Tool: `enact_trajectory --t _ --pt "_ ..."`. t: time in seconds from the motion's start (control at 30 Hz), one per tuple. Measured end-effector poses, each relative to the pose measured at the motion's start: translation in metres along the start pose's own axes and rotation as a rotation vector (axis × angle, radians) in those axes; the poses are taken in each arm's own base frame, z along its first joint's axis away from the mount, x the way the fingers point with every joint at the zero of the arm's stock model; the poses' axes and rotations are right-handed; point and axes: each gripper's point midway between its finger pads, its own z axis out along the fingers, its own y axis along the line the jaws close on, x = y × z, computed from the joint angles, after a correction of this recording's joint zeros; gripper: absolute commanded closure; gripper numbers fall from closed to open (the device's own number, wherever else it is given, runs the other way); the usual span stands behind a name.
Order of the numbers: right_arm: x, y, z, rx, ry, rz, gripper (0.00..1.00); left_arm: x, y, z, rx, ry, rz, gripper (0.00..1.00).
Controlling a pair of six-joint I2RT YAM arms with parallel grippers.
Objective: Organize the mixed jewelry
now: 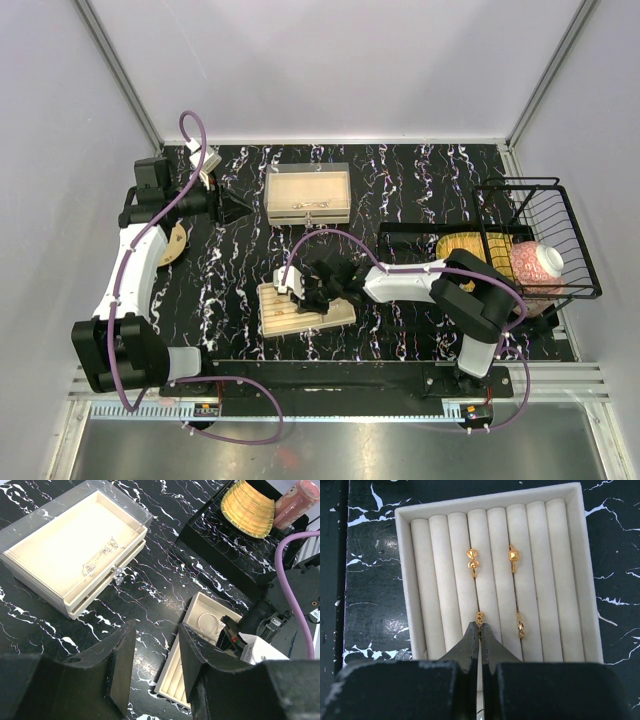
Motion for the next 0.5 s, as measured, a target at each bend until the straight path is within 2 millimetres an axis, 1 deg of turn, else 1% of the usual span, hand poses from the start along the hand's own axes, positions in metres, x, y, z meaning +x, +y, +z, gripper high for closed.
enact_trajectory --t 0.3,0.47,0.5 --pt "0.0006 0.0003 0.0011 -0.006 -0.001 -0.015 1.00 0.0042 0.0011 0.0001 -0.001 0.004 -0.004 0.58" --pt "0.0008 -0.0001 0.0011 -0.007 0.000 -0.026 0.92 0.0053 0.0023 0.0001 -0.002 0.006 0.000 0.58" --pt "0.0009 -0.0002 0.0011 -0.007 0.000 -0.028 0.88 0.0053 0.0026 0.0001 -0.002 0.006 0.002 0.58"
